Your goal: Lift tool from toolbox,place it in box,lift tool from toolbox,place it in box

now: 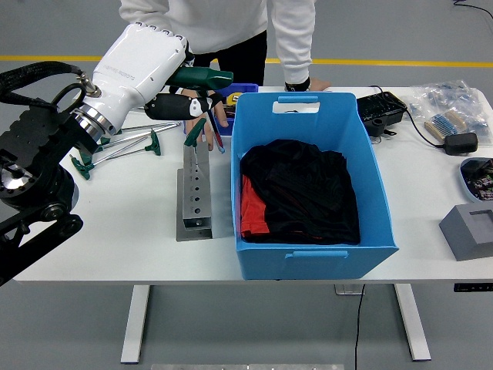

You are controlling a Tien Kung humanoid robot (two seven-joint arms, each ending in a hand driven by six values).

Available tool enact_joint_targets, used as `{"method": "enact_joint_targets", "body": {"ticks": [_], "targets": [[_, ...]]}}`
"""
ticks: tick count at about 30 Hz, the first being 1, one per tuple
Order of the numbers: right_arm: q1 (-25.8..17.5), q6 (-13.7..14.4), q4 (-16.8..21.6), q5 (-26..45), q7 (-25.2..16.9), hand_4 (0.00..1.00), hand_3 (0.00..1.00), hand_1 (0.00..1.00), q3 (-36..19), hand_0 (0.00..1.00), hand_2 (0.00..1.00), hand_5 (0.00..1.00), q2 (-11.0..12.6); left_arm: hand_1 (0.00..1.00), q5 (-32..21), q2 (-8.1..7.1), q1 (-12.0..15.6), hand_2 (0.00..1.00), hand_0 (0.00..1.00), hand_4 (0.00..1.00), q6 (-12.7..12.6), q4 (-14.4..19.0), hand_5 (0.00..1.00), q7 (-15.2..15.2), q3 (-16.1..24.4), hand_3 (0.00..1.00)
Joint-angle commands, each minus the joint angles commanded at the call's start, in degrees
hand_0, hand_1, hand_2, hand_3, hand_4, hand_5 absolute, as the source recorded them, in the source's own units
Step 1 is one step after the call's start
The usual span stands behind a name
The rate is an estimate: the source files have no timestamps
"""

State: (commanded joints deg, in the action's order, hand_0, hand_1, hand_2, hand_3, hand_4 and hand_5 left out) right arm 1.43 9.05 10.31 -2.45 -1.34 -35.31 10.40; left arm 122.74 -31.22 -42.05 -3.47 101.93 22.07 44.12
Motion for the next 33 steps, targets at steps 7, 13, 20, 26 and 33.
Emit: {"method": "enact_joint_targets", "body": {"ticks": [7,13,20,26,33], "targets": [[0.1,0.0,0.0,-0.3,0.1,0.872,0.616,0.671,-0.1,0.707,0.742,0.784,0.1,0.002,-3.0,3.61,-6.5,0.002,0.124,0.722,0.1,0.0,0.399,0.4,-4.5,0.018],[0.4,0.1,0.0,-1.1,0.2,0.872,0.615,0.671,-1.4,0.706,0.742,0.784,0.2,0.002,-5.2,7.61,-9.9,0.002,0.123,0.722,-1.8,0.0,0.397,0.5,-9.8,0.018],[0.9,0.3,0.0,-1.8,0.5,0.872,0.615,0.672,-1.7,0.706,0.744,0.784,0.4,0.002,-8.5,11.96,-13.3,0.002,0.122,0.723,-4.3,-0.9,0.394,-0.3,-19.6,0.018],[1.1,0.3,0.0,-2.2,0.6,0.872,0.615,0.674,-2.0,0.706,0.744,0.783,0.5,0.002,-12.4,14.31,-16.5,0.002,0.122,0.725,-4.7,-4.5,0.392,-1.3,-27.1,0.019],[1.4,0.4,0.0,-2.2,0.6,0.872,0.615,0.673,-1.8,0.706,0.744,0.783,0.6,0.002,-13.2,16.87,-17.7,0.002,0.122,0.727,-5.1,-8.7,0.39,-1.9,-30.4,0.021]]}}
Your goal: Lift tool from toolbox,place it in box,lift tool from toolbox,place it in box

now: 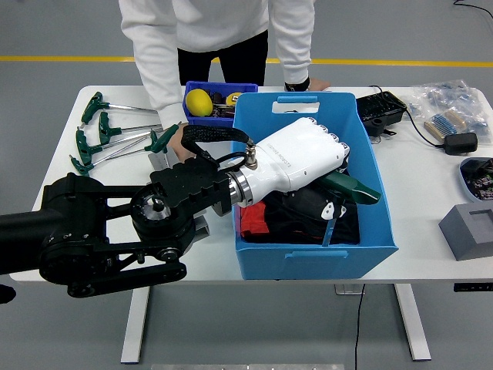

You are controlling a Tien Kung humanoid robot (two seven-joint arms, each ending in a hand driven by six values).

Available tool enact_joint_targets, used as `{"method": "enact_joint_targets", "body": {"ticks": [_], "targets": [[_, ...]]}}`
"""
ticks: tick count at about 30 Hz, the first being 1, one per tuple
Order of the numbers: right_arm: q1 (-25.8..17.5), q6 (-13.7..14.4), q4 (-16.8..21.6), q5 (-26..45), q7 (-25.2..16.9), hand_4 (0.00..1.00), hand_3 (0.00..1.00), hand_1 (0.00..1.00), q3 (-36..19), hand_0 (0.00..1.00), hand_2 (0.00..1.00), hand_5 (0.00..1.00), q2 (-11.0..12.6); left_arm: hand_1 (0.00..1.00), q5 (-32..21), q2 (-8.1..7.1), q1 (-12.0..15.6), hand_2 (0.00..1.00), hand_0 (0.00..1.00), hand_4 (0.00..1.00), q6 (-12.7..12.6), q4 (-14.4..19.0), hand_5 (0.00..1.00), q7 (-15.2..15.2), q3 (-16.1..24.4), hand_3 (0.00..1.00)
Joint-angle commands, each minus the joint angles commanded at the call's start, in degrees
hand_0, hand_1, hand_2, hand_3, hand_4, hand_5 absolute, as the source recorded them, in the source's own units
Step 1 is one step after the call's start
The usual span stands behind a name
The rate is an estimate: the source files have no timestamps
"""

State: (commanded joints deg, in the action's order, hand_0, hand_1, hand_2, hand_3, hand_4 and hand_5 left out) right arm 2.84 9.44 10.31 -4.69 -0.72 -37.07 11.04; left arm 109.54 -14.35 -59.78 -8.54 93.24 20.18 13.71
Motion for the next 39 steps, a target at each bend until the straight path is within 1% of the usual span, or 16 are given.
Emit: {"method": "enact_joint_targets", "body": {"ticks": [2,7,11,12,17,18,20,23,24,26,29,30,32,35,36,39], "targets": [[0.1,0.0,0.0,0.0,0.0,0.872,0.615,0.673,0.1,0.706,0.744,0.783,0.0,0.002,0.1,0.64,-0.2,0.002,0.122,0.727,-0.1,-1.1,0.39,0.3,-0.2,0.021],[0.2,0.0,0.0,-0.1,0.0,0.871,0.615,0.673,0.2,0.706,0.744,0.782,0.2,0.002,-1.2,1.48,-0.7,0.017,0.141,0.729,0.1,-2.8,0.38,0.3,-1.0,0.039],[0.4,0.0,0.0,0.1,0.0,0.871,0.615,0.673,0.6,0.706,0.744,0.782,0.3,0.002,-3.0,2.66,-1.2,0.017,0.141,0.729,0.2,-4.9,0.38,-0.5,-2.0,0.039],[0.4,0.0,0.0,0.2,0.0,0.871,0.613,0.675,0.8,0.706,0.744,0.782,0.3,0.029,-3.4,2.97,-1.4,0.058,0.196,0.782,0.2,-5.3,0.396,-0.8,-2.2,0.077],[0.7,0.0,0.0,0.0,0.1,0.871,0.613,0.675,1.3,0.706,0.744,0.782,0.4,0.029,-5.8,5.39,-2.9,0.058,0.196,0.782,0.6,-8.1,0.396,-2.0,-3.6,0.077],[0.8,0.0,0.0,-0.1,0.1,0.871,0.615,0.673,1.3,0.706,0.744,0.781,0.5,0.04,-6.3,5.83,-3.0,0.074,0.21,0.822,0.7,-8.8,0.429,-2.3,-3.8,0.095],[0.9,0.0,0.0,-0.3,0.2,0.871,0.615,0.673,1.3,0.706,0.744,0.781,0.6,0.04,-7.3,7.02,-3.3,0.074,0.21,0.822,1.1,-10.5,0.429,-2.9,-4.2,0.095],[1.2,0.0,0.0,-0.6,0.3,0.871,0.615,0.673,1.4,0.706,0.744,0.781,0.7,0.04,-7.9,8.25,-3.4,0.074,0.21,0.822,1.4,-12.2,0.429,-3.7,-4.8,0.095],[1.3,0.0,0.0,-0.7,0.3,0.871,0.613,0.673,1.6,0.705,0.744,0.781,0.7,0.056,-8.1,8.6,-3.4,0.087,0.213,0.838,1.4,-12.6,0.448,-4.0,-5.0,0.106],[1.6,0.0,0.0,-0.7,0.4,0.871,0.613,0.673,2.2,0.705,0.744,0.781,0.9,0.056,-8.3,10.02,-3.8,0.087,0.213,0.838,1.1,-14.4,0.448,-4.7,-5.1,0.106],[2.1,0.1,0.0,-0.4,0.5,0.871,0.613,0.673,3.5,0.705,0.744,0.781,1.1,0.056,-8.0,11.3,-4.3,0.087,0.213,0.838,0.8,-16.4,0.448,-5.4,-4.9,0.106],[2.3,0.1,0.0,-0.3,0.5,0.871,0.614,0.674,3.9,0.706,0.744,0.78,1.2,0.157,-7.9,11.62,-4.5,0.169,0.271,0.879,0.8,-17.0,0.487,-5.6,-4.8,0.214],[2.6,0.1,0.0,0.0,0.5,0.871,0.614,0.674,4.7,0.706,0.744,0.78,1.4,0.157,-7.7,12.67,-4.9,0.169,0.271,0.879,0.8,-19.0,0.487,-6.0,-4.7,0.214],[2.9,0.1,0.0,0.1,0.5,0.871,0.614,0.674,5.2,0.706,0.744,0.78,1.5,0.157,-7.2,13.31,-5.2,0.169,0.271,0.879,0.9,-21.3,0.487,-6.7,-4.7,0.214],[3.0,0.1,0.0,0.2,0.5,0.871,0.614,0.674,5.4,0.705,0.745,0.78,1.5,0.345,-7.2,13.45,-5.2,0.341,0.365,0.888,0.9,-22.0,0.496,-6.9,-4.8,0.419],[3.2,0.1,0.0,1.0,0.3,0.871,0.614,0.674,6.3,0.705,0.745,0.78,1.6,0.345,-7.5,14.28,-5.6,0.341,0.365,0.888,1.0,-24.5,0.496,-7.8,-5.2,0.419]]}}
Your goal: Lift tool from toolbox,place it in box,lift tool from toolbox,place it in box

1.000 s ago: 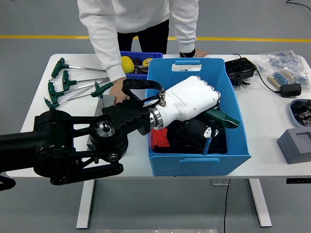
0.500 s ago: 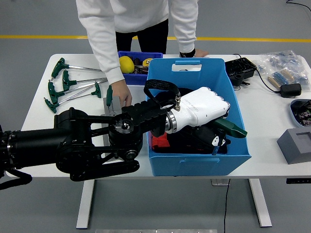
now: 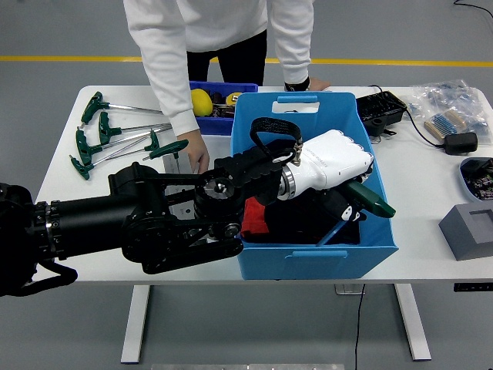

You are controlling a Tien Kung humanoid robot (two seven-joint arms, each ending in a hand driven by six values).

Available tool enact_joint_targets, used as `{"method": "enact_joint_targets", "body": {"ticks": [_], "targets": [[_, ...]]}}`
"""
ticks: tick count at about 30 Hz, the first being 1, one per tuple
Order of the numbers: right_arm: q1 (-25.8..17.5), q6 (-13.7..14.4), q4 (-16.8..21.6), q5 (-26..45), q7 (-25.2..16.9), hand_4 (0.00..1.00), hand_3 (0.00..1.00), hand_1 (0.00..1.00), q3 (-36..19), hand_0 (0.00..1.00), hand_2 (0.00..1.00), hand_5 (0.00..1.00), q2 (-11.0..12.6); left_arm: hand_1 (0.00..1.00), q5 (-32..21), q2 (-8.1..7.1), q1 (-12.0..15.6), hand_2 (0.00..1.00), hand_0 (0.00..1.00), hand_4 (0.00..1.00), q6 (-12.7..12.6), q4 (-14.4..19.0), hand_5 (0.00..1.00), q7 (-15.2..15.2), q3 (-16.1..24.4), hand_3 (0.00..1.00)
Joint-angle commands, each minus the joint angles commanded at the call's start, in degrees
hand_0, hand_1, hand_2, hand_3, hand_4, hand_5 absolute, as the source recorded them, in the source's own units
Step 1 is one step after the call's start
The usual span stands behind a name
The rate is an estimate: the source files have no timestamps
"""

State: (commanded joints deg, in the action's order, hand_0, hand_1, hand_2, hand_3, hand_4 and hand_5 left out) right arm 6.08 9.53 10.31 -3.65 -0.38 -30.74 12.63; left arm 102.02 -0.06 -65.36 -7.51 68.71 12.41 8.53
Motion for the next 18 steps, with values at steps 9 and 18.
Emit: {"method": "enact_joint_targets", "body": {"ticks": [9,18], "targets": [[0.8,0.0,0.0,0.4,-0.2,0.87,0.614,0.675,1.4,0.706,0.745,0.779,0.4,0.594,0.3,0.06,-1.9,0.613,0.571,0.902,-1.5,-5.9,0.507,-1.5,0.3,0.568],[1.0,0.0,0.0,0.8,-0.3,0.871,0.615,0.675,2.1,0.707,0.745,0.779,0.6,0.617,2.4,0.06,-2.9,0.662,0.623,0.91,-3.1,-9.3,0.514,-2.3,3.2,0.595]]}}
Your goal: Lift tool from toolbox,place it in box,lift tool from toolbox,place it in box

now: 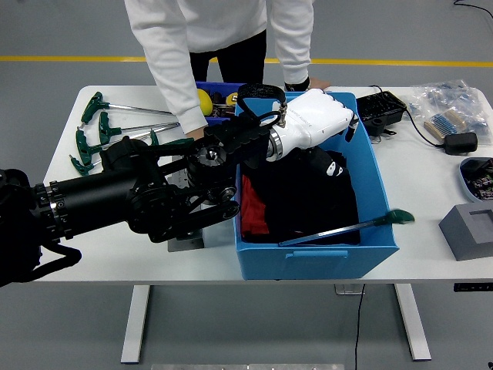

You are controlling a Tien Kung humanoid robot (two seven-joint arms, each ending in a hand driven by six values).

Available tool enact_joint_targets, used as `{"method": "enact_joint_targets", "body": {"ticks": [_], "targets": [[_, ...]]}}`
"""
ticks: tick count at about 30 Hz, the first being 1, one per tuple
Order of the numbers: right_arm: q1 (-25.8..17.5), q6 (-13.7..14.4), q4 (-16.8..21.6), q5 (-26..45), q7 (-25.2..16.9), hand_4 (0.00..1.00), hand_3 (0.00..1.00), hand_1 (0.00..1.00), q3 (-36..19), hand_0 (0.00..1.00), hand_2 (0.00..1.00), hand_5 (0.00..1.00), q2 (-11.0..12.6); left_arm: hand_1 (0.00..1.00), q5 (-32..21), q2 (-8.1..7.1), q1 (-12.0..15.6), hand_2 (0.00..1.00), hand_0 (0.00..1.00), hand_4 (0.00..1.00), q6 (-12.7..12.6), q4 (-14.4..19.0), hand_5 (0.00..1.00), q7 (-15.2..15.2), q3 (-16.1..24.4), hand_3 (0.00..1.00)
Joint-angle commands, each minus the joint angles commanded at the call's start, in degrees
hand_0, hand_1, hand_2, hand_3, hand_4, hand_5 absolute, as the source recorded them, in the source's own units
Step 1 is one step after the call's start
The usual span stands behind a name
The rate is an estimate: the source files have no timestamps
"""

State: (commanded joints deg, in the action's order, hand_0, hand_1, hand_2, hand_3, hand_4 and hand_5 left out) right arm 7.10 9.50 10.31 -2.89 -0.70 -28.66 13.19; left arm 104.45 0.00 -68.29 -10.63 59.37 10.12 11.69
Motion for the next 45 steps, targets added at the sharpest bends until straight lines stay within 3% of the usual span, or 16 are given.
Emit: {"method": "enact_joint_targets", "body": {"ticks": [11,15,21,32,38,39,44,45], "targets": [[-1.2,0.1,0.0,-0.2,0.0,0.87,0.613,0.672,-1.4,0.702,0.743,0.778,-0.6,0.625,5.0,-0.31,2.8,0.67,0.628,0.911,1.3,2.9,0.517,0.9,5.1,0.607],[-1.8,0.1,0.0,0.0,0.0,0.87,0.612,0.67,-1.8,0.697,0.743,0.779,-0.8,0.618,7.4,-3.04,4.2,0.666,0.621,0.908,3.2,5.4,0.514,2.6,8.3,0.609],[-2.5,0.2,0.0,-0.4,0.2,0.87,0.614,0.67,-2.4,0.698,0.743,0.778,-1.3,0.614,9.4,-7.02,7.8,0.662,0.604,0.912,5.4,9.6,0.526,2.8,14.4,0.616],[-3.3,0.3,0.0,0.8,0.1,0.869,0.613,0.67,-1.3,0.697,0.743,0.777,-1.9,0.614,11.2,-14.37,18.5,0.661,0.609,0.916,8.8,14.9,0.538,5.5,26.9,0.627],[-3.5,0.4,0.0,1.6,0.1,0.869,0.612,0.668,-0.4,0.696,0.742,0.777,-2.1,0.61,9.9,-16.02,22.6,0.651,0.603,0.923,11.0,15.7,0.568,6.7,31.0,0.648],[-3.6,0.4,0.0,1.6,0.1,0.867,0.61,0.666,-0.3,0.696,0.739,0.774,-2.2,0.603,9.8,-16.26,22.8,0.643,0.603,0.955,11.6,15.7,0.706,7.3,31.1,0.724],[-3.6,0.4,0.0,1.0,0.3,0.867,0.61,0.666,-0.3,0.696,0.739,0.774,-2.2,0.603,10.0,-17.24,23.0,0.643,0.603,0.955,15.5,15.6,0.706,10.2,30.6,0.724],[-3.6,0.4,0.0,1.0,0.3,0.866,0.61,0.666,-0.3,0.696,0.739,0.773,-2.2,0.606,10.2,-17.4,23.1,0.644,0.615,0.955,16.1,15.7,0.768,10.8,30.4,0.747]]}}
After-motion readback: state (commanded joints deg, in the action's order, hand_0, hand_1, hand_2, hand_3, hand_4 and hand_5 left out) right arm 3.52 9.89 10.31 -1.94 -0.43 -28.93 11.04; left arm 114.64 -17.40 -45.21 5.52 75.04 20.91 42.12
